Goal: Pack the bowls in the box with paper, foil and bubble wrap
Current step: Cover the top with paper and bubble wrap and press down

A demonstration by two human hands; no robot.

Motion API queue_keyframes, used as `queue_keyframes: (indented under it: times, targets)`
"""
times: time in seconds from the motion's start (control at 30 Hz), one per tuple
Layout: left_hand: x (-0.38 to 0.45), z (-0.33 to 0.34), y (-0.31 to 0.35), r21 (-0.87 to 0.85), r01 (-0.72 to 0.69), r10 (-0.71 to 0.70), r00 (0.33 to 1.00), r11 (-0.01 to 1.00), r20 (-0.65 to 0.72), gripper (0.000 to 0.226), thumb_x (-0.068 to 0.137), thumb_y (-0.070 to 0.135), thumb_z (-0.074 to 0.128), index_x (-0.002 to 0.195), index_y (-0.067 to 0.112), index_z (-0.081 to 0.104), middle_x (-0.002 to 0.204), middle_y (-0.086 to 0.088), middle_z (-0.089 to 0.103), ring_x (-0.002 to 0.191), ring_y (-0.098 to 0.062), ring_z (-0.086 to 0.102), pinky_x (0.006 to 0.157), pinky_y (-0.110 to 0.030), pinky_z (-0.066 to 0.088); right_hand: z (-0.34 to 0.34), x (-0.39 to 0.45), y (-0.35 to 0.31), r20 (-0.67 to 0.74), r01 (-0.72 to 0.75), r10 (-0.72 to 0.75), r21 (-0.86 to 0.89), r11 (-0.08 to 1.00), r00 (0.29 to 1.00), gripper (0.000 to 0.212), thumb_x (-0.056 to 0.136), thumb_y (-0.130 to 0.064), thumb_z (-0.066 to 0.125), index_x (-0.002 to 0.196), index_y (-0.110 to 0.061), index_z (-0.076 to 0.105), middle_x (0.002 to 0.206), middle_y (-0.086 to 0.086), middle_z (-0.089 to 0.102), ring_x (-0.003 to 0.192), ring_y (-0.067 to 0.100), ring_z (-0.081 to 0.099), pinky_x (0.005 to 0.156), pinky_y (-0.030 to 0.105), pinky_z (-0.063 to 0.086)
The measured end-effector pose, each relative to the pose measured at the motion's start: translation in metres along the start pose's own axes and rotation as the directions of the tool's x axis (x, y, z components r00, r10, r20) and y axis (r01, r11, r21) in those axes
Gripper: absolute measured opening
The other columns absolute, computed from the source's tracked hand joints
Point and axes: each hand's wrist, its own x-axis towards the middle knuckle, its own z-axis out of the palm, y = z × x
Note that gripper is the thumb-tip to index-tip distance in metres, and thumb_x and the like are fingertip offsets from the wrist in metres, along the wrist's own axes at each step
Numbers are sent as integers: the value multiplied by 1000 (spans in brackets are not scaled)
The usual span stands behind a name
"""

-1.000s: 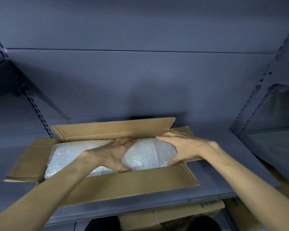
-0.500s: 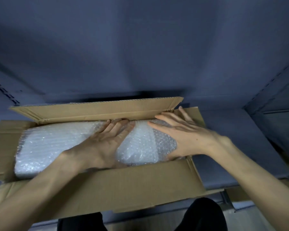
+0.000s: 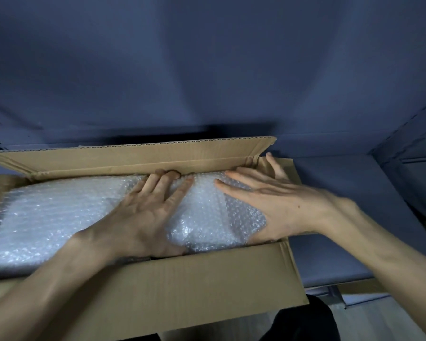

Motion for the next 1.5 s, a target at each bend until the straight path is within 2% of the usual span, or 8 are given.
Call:
queue_keyframes:
  times: [0.33, 0.6, 0.8, 1.0, 1.27, 1.37, 1.43, 1.5]
  targets:
    - [1, -1, -1, 2, -25, 25, 1000, 1000, -5, 134, 56, 97, 44, 156, 34, -17, 160, 2, 4, 151, -21, -1, 123, -35, 5, 6, 1, 4, -118, 41, -48, -63, 997, 992, 112, 72, -81, 52, 160, -40, -4, 165, 3, 13, 153, 16, 9, 118, 69, -8]
    - [1, -2, -3, -41, -2, 4, 999, 999, 35, 136, 49, 94, 50, 155, 40, -15, 157, 5, 7, 147, -20, 8, 123, -40, 18, -6, 9, -6, 65, -32, 37, -66, 997, 997, 121, 76, -70, 68, 151, -49, -25, 168, 7, -14, 154, 19, -15, 115, 67, -17]
    - [4, -2, -5, -64, -5, 8, 999, 998, 44, 135, 51, 93, 55, 155, 40, -13, 155, 5, 8, 147, -18, 6, 124, -41, 16, -13, 11, -13, 192, -111, 139, -153, 982, 972, 138, 76, -11, 72, 140, -50, -43, 163, 2, -34, 153, 22, -26, 115, 67, -18]
    - [4, -9, -8, -103, -45, 52, 996, 994, 73, 134, 52, 96, 52, 156, 40, -11, 155, 7, 11, 145, -17, 10, 123, -37, 17, -9, 9, -19, 119, -132, 158, -203, 970, 980, 136, 74, 0, 66, 142, -49, -41, 165, 2, -29, 154, 23, -21, 116, 66, -16]
    - [-14, -38, -11, -214, -82, 93, 995, 973, 41, 114, 68, 98, 41, 156, 44, -5, 164, 17, 9, 152, -7, 7, 123, -32, 16, -33, -7, -22, 201, -168, 183, -87, 982, 962, 130, 77, -16, 76, 153, -47, -25, 165, -5, -24, 153, 21, -24, 122, 58, -13]
    - [-31, -37, -12, -153, -98, 93, 995, 983, -43, 92, 82, 89, 33, 157, 43, 5, 160, 17, 18, 148, -10, 17, 122, -34, 20, -39, -18, -16, 8, -147, 147, 96, 984, 989, 105, 85, -16, 66, 160, -44, -1, 165, -14, -6, 156, 20, -7, 127, 50, 4]
    - [-45, -37, -21, -128, -91, 85, 995, 988, -56, 86, 86, 85, 33, 157, 43, 9, 160, 16, 19, 147, -8, 15, 123, -34, 19, -34, -15, -22, -228, -48, 105, 244, 969, 968, 74, 98, -31, 59, 161, -34, 20, 162, -12, 15, 152, 13, 14, 124, 44, 22]
    - [-58, -35, -33, -107, -58, 54, 998, 993, -44, 83, 86, 86, 30, 156, 48, 5, 160, 18, 15, 149, -8, 9, 124, -35, 15, -25, -4, -37, -321, 6, 115, 352, 936, 940, 61, 103, -50, 46, 158, -31, 29, 156, -13, 28, 146, 7, 26, 119, 44, 30]
